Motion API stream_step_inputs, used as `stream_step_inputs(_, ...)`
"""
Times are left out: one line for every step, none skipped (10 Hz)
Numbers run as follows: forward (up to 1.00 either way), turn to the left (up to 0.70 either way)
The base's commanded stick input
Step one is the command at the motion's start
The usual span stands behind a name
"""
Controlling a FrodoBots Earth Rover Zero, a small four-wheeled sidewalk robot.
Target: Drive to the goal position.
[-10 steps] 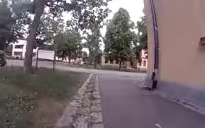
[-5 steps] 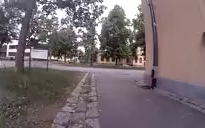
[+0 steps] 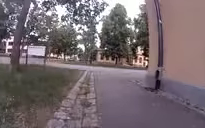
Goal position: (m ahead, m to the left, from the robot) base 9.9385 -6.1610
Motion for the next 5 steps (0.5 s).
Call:
stream_step_inputs(0.45,0.00)
stream_step_inputs(0.45,0.00)
stream_step_inputs(0.45,0.00)
stream_step_inputs(0.45,0.10)
stream_step_inputs(0.45,0.27)
